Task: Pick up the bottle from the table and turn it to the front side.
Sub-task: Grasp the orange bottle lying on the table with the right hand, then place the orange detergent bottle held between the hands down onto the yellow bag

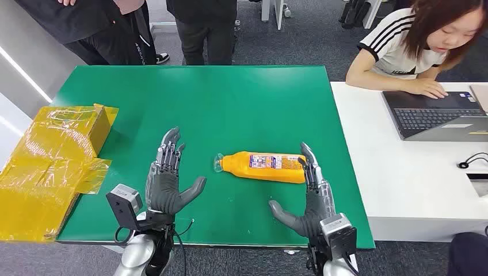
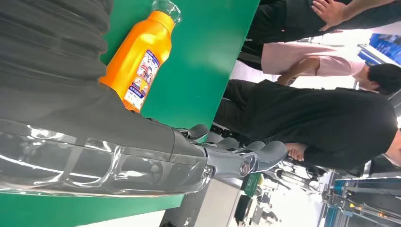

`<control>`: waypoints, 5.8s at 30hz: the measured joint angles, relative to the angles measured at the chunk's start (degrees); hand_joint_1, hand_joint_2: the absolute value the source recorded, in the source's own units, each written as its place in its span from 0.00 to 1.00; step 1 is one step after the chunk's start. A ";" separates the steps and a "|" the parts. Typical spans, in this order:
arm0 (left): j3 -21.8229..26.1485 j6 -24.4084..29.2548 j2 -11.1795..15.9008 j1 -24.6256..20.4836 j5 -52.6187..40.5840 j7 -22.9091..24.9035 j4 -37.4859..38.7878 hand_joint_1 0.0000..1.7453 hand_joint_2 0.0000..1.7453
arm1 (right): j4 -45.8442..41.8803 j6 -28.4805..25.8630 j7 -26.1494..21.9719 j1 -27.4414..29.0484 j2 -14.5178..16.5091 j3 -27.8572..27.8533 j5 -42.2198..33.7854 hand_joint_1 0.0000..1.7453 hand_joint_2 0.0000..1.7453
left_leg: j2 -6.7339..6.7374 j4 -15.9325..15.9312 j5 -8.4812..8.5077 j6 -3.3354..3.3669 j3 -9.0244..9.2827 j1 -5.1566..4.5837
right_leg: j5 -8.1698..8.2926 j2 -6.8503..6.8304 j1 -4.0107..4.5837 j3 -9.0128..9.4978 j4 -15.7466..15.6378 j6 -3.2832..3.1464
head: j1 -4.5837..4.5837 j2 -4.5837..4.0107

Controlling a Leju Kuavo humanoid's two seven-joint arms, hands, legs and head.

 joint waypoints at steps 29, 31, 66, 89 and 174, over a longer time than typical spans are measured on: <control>-0.02 -0.11 -0.82 -2.61 0.32 -0.16 3.75 0.00 1.00 | 9.28 -4.84 10.82 -10.46 -5.15 -2.92 18.28 0.00 1.00 | 0.00 0.03 0.01 -0.01 0.01 0.00 | 0.04 0.02 0.00 -0.02 0.00 -0.04 | -0.01 0.00; -0.02 -0.11 -0.85 -2.77 0.32 -0.16 3.98 0.00 1.00 | 9.61 -4.85 10.83 -10.64 -5.34 -2.98 18.36 0.00 1.00 | 0.00 0.02 0.01 -0.01 0.01 0.00 | 0.02 0.02 0.00 -0.03 0.00 -0.04 | -0.01 0.00; -0.62 -5.43 -3.28 -7.46 -3.03 3.03 6.86 0.00 1.00 | 62.01 14.66 15.39 -48.54 -5.44 7.70 26.34 0.00 1.00 | 0.00 0.04 0.14 -0.05 -0.01 0.00 | 0.16 0.03 0.00 -0.04 0.06 -0.07 | 0.00 0.00; -1.01 -8.17 -3.80 -10.08 -0.98 6.14 8.74 0.00 1.00 | 70.22 34.86 22.38 -53.73 -5.20 16.67 24.80 0.02 1.00 | 0.03 0.05 0.14 -0.05 0.02 0.00 | 0.16 0.07 0.00 -0.03 0.06 -0.08 | 0.00 0.00; -0.87 -26.76 -2.37 -21.76 15.28 12.64 11.04 0.00 1.00 | 33.83 9.07 2.48 -31.27 1.84 3.10 -2.72 1.00 1.00 | -0.09 0.00 0.25 -0.18 -0.02 0.02 | 0.16 0.00 0.02 -0.09 0.12 -0.17 | -0.01 0.00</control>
